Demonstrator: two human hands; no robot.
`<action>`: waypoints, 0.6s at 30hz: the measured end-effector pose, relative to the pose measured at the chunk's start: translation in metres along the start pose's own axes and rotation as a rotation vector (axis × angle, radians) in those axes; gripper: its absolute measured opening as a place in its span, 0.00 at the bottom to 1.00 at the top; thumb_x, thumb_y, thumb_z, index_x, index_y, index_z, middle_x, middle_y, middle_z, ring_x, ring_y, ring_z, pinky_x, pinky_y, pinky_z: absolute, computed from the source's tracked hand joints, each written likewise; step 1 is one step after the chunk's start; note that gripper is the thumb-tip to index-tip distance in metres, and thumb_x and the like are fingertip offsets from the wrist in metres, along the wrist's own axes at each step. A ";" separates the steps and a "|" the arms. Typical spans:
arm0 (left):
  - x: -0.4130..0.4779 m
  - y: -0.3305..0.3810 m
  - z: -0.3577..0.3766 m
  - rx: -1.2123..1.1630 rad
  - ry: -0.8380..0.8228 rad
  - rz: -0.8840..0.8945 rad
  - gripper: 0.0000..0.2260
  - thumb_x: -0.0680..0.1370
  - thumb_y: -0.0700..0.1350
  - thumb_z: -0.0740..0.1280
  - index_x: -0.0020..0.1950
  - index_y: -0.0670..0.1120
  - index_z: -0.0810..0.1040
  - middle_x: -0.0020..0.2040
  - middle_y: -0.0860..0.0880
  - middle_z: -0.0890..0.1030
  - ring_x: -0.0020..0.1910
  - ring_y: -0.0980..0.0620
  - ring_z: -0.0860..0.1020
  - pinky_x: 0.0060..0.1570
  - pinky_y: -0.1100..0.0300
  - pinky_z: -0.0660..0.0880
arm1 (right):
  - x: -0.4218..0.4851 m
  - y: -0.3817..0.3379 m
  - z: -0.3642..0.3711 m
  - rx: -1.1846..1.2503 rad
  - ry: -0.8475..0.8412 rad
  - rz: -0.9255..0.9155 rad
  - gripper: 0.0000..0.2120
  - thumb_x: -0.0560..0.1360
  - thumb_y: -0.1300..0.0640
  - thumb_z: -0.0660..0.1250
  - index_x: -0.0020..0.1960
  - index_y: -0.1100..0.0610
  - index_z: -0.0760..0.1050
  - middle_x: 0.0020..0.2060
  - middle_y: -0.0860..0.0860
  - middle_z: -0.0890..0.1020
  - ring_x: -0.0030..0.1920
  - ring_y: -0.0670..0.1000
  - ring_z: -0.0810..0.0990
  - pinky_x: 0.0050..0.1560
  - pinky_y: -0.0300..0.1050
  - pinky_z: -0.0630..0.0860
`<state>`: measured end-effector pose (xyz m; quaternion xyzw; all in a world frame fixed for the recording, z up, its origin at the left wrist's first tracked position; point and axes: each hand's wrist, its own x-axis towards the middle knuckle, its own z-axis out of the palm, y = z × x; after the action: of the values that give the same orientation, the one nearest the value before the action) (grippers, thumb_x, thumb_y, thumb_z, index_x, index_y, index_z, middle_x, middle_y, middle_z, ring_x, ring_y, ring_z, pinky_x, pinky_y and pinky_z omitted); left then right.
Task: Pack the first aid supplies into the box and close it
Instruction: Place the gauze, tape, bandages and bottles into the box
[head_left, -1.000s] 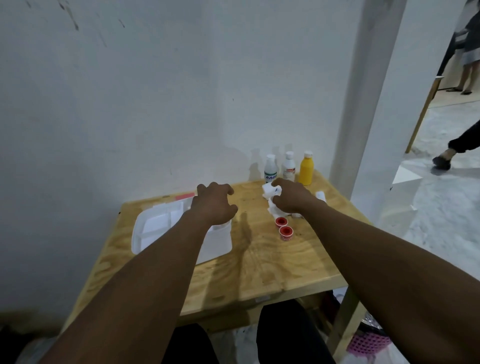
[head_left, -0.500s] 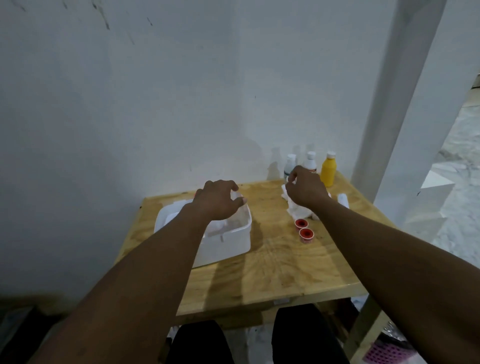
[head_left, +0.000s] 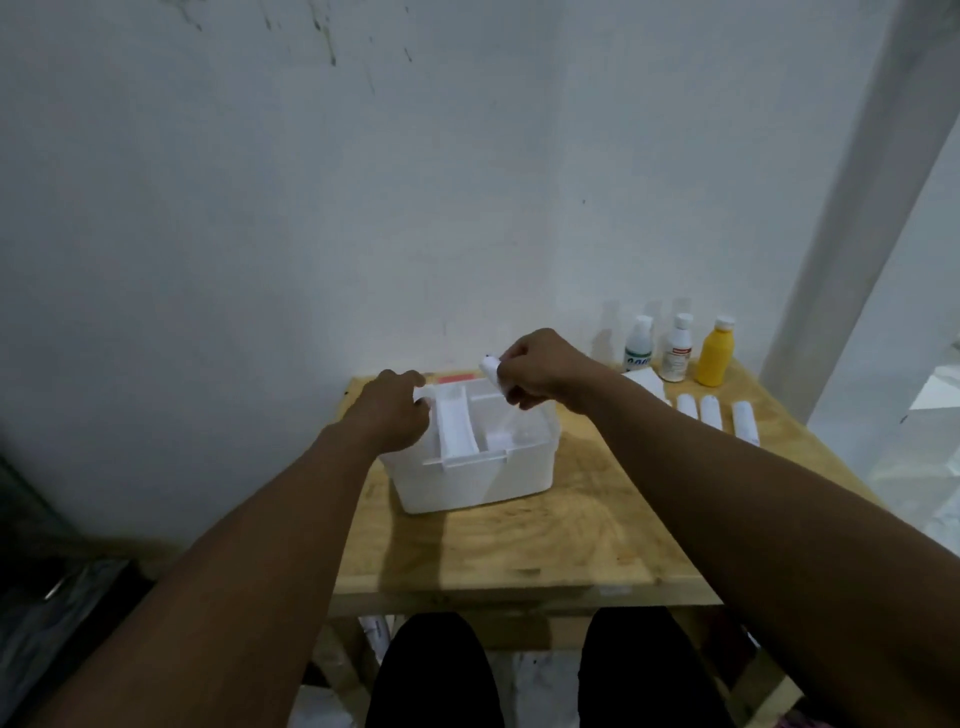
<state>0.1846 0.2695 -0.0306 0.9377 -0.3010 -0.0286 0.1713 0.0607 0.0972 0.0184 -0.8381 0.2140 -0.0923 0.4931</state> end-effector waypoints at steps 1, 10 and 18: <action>-0.004 -0.007 0.000 -0.036 0.017 -0.020 0.21 0.83 0.49 0.60 0.76 0.46 0.68 0.75 0.40 0.68 0.72 0.40 0.69 0.69 0.51 0.67 | -0.002 -0.004 0.008 -0.008 -0.021 0.016 0.15 0.74 0.60 0.68 0.49 0.73 0.80 0.42 0.66 0.85 0.41 0.61 0.86 0.48 0.50 0.84; -0.025 -0.038 0.003 -0.242 0.057 -0.099 0.20 0.81 0.42 0.62 0.73 0.47 0.70 0.64 0.41 0.79 0.61 0.42 0.77 0.60 0.53 0.75 | -0.018 -0.014 0.056 -0.278 -0.135 -0.042 0.23 0.74 0.59 0.68 0.67 0.55 0.68 0.51 0.57 0.82 0.38 0.53 0.81 0.33 0.42 0.76; -0.034 -0.034 0.012 -0.270 0.120 -0.088 0.19 0.83 0.43 0.61 0.75 0.47 0.68 0.64 0.40 0.80 0.56 0.41 0.80 0.55 0.51 0.78 | -0.022 -0.009 0.070 -0.605 -0.108 -0.166 0.18 0.76 0.49 0.69 0.57 0.63 0.81 0.57 0.57 0.81 0.57 0.57 0.79 0.56 0.49 0.75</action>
<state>0.1743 0.3113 -0.0551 0.9184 -0.2422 -0.0203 0.3121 0.0695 0.1660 -0.0070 -0.9651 0.1359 -0.0197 0.2228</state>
